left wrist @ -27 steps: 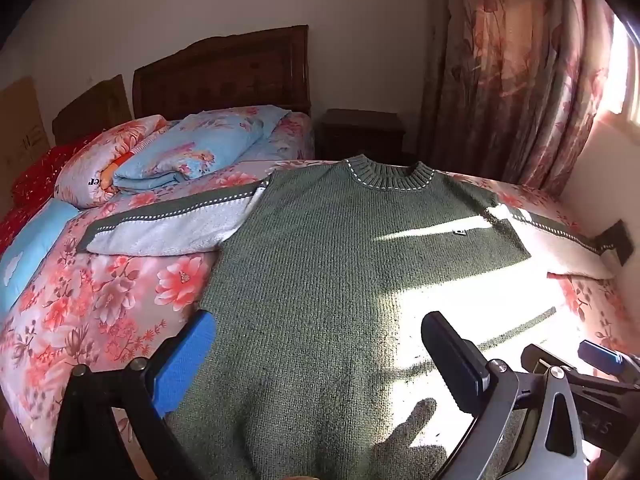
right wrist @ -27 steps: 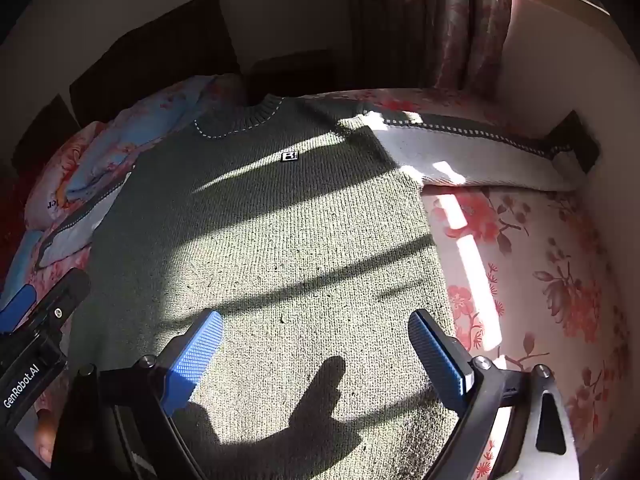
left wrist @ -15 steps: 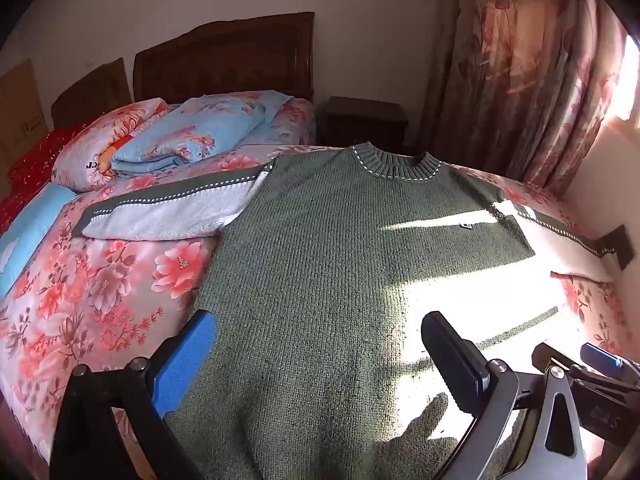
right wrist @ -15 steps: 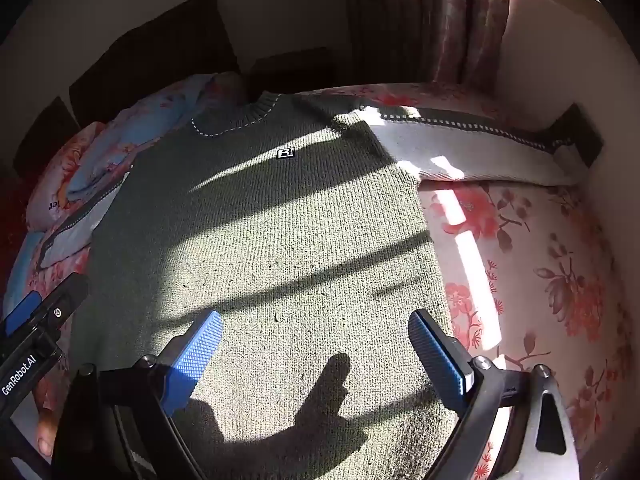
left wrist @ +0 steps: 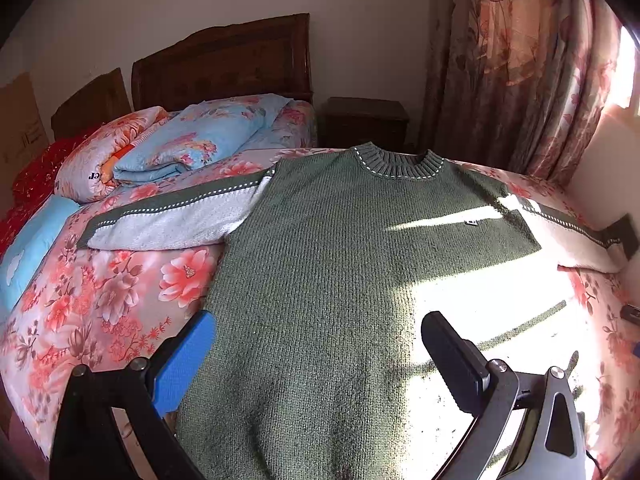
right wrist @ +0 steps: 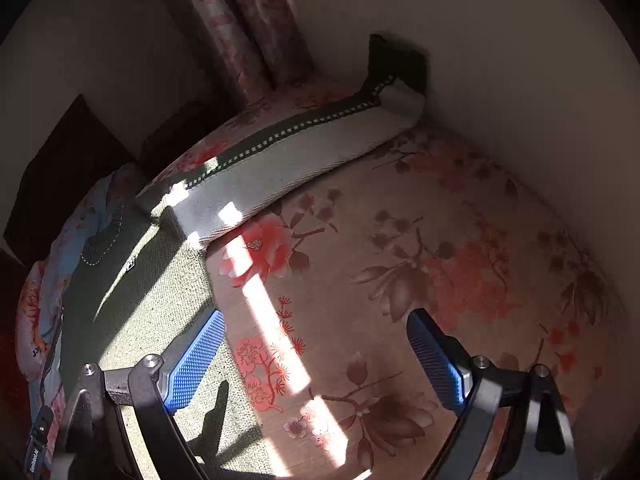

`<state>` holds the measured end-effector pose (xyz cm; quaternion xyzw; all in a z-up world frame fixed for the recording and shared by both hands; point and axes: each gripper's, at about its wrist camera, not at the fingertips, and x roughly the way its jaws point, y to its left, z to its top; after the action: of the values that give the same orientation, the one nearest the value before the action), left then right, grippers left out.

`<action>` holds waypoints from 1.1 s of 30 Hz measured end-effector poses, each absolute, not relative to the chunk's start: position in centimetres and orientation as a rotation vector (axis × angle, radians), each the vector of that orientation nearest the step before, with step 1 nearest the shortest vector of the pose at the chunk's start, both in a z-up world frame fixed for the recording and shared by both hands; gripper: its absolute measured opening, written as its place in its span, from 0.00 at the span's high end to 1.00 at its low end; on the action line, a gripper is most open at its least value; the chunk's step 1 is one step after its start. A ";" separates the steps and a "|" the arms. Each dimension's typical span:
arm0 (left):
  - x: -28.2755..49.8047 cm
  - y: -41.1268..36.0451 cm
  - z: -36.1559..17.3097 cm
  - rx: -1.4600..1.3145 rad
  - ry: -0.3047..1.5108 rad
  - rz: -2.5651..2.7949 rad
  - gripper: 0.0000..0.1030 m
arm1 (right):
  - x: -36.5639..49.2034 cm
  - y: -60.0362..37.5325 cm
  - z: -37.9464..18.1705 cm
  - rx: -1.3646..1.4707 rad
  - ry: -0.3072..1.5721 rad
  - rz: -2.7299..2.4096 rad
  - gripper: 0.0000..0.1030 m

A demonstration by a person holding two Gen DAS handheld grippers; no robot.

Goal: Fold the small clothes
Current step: 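Move the right gripper toward the sweater sleeve cuff lying on the bed, then grasp the green sleeve cuff with the right gripper and lift it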

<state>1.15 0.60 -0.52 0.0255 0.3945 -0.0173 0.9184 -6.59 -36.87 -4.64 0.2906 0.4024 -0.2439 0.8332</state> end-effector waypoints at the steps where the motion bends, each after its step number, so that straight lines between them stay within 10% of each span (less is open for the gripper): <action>1: 1.2 0.5 -0.5 0.059 0.811 -0.035 0.00 | -6.9 -37.7 -4.6 0.629 0.845 -0.533 0.08; 33: 3.3 0.4 -0.6 0.010 0.881 -0.106 0.00 | -6.4 -45.5 -3.9 0.504 0.748 -0.756 0.09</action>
<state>3.29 0.40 -0.63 0.0048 0.4263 -0.0513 0.9031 -6.44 -45.50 -3.94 0.2378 0.3528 -0.3566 0.8317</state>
